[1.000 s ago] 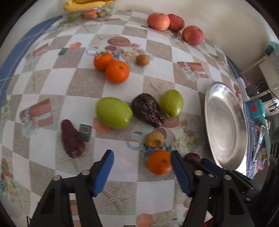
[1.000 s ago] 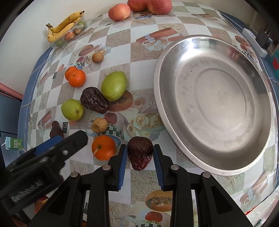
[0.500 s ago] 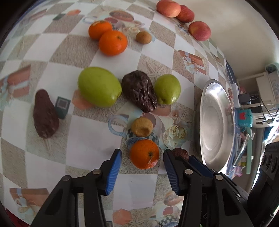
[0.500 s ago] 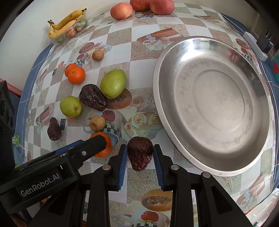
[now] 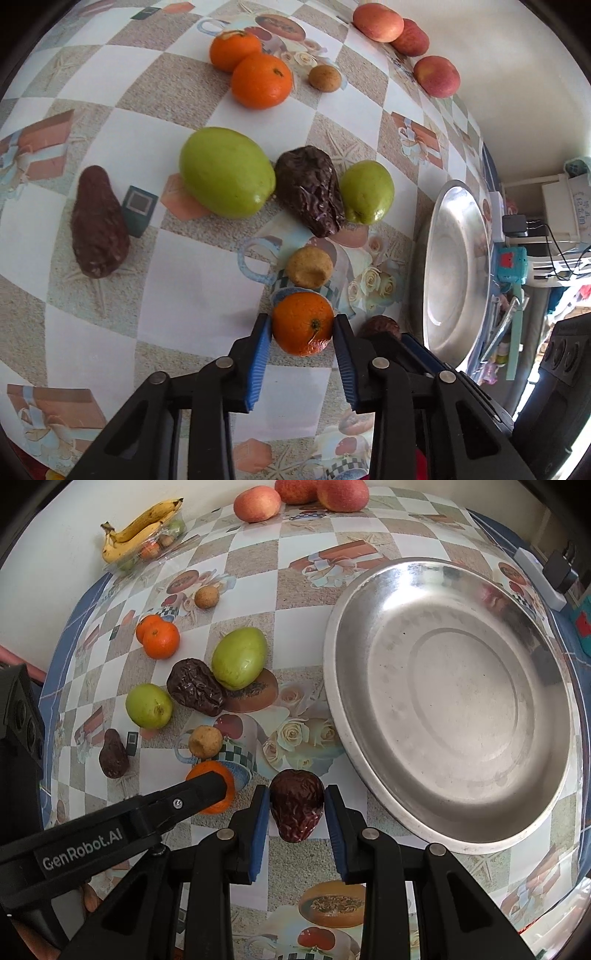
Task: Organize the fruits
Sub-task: 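Lower the left tool onto the tangerine and close it, then drop the date into the steel bowl while the left tool drops the tangerine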
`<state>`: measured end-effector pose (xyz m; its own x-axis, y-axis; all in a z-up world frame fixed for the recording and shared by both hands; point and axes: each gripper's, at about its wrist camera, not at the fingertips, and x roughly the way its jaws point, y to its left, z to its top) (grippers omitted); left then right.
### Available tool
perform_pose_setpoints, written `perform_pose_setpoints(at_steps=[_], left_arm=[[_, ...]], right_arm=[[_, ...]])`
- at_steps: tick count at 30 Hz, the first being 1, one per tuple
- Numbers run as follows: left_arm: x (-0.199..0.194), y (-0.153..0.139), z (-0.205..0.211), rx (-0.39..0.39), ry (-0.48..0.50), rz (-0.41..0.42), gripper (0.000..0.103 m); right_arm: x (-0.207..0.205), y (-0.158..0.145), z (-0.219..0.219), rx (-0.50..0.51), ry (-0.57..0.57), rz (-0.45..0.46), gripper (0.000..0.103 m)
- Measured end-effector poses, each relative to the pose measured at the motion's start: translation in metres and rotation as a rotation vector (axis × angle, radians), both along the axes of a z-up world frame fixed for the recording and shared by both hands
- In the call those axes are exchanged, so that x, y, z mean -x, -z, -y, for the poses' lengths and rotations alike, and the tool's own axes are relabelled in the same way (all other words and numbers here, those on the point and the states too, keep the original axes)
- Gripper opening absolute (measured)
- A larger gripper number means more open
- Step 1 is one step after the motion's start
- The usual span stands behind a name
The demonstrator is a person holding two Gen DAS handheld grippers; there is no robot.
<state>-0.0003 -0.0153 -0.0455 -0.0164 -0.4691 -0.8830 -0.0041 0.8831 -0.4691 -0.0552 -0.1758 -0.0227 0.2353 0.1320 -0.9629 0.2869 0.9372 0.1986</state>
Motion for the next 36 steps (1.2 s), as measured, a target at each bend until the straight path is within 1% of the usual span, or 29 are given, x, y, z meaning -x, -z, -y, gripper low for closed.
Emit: perform_pose_setpoints(at_steps=[5,7,9,12,15,20,22,25,27,30,33,35,36], left_arm=[[-0.001,-0.005,-0.012,-0.050,-0.026,0.024,0.036],[-0.002,-0.006,-0.016,-0.066,-0.041,0.033,0.036],[-0.003,-0.011,-0.019,-0.091,-0.051,0.061,0.036],[-0.003,-0.026,-0.021,-0.125,-0.060,0.141,0.036],[-0.003,-0.037,-0.021,-0.149,-0.061,0.204,0.036],[-0.003,-0.054,-0.020,-0.138,-0.060,0.298,0.036],[-0.003,-0.062,-0.014,-0.139,-0.048,0.344,0.036],[-0.001,-0.072,-0.002,-0.143,-0.009,0.408,0.036],[0.001,-0.075,0.009,-0.138,0.041,0.439,0.036],[0.007,-0.079,0.026,-0.139,0.111,0.476,0.036],[0.014,-0.083,0.050,-0.156,0.193,0.537,0.036],[0.021,-0.085,0.071,-0.159,0.261,0.583,0.036],[0.024,-0.085,0.077,-0.158,0.282,0.595,0.036]], right_arm=[[0.001,-0.001,0.005,-0.002,0.023,-0.002,0.032],[0.001,-0.002,0.006,0.015,0.029,-0.005,0.032],[0.001,-0.002,0.006,0.032,0.032,-0.005,0.032],[0.003,-0.005,0.009,0.021,0.043,0.007,0.032],[0.005,-0.013,0.010,0.013,0.049,0.041,0.032],[0.008,-0.030,0.013,-0.015,0.057,0.128,0.032],[0.008,-0.037,0.014,-0.010,0.064,0.167,0.032],[0.010,-0.051,0.020,-0.003,0.091,0.232,0.032],[0.012,-0.056,0.026,-0.003,0.121,0.248,0.032],[0.014,-0.059,0.042,0.047,0.193,0.241,0.032],[0.017,-0.059,0.062,0.117,0.273,0.216,0.032],[0.024,-0.058,0.079,0.141,0.337,0.191,0.032],[0.027,-0.056,0.086,0.136,0.363,0.182,0.032]])
